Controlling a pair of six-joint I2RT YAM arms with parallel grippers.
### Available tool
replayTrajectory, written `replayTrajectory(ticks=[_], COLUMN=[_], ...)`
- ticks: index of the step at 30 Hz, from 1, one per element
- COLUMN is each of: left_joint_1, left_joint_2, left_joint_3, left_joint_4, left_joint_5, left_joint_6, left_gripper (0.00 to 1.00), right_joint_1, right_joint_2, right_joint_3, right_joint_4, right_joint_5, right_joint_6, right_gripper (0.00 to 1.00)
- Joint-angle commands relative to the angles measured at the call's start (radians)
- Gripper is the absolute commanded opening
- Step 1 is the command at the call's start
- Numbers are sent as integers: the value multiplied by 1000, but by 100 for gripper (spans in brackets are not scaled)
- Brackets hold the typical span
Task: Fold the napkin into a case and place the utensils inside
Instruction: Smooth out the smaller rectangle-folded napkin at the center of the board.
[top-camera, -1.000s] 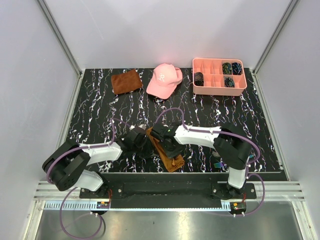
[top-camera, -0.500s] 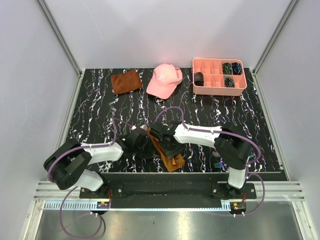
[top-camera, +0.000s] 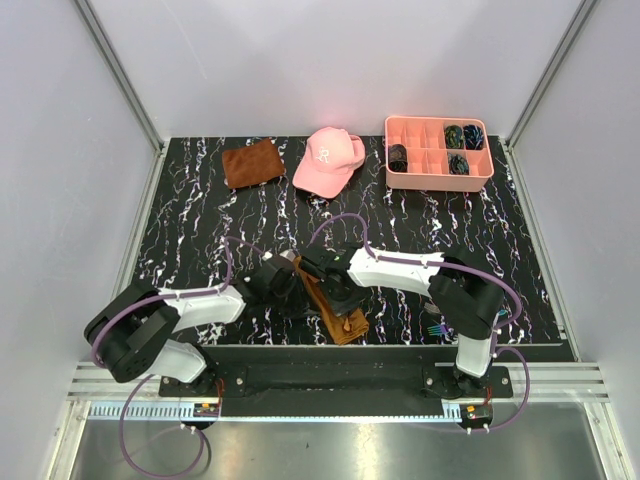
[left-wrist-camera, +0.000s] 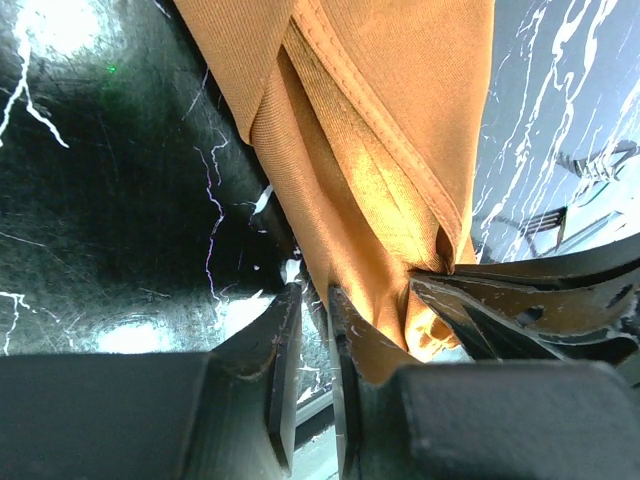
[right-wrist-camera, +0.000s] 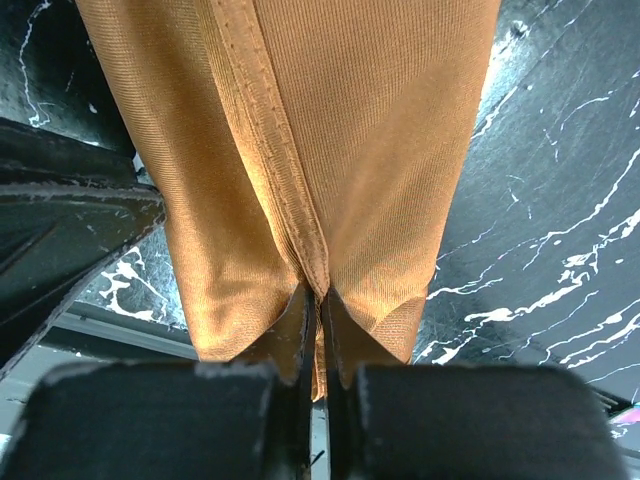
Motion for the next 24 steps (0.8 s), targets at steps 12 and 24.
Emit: replayTrajectory(ticks=[12,24], left_joint_1=[-36,-46], left_joint_2=[36,24], left_joint_3=[35,22], left_joint_4=[39,50], left_joint_5=[8,-3], left_joint_6=[-3,-9], left_gripper=[9,6], right_joint_1=[10,10], right_joint_2=[-63,-3], right_joint_3=[85,26], right_joint_4=[-45,112], right_joint_5=[-121,-224], right_joint_6=[32,131], right_gripper=[0,0])
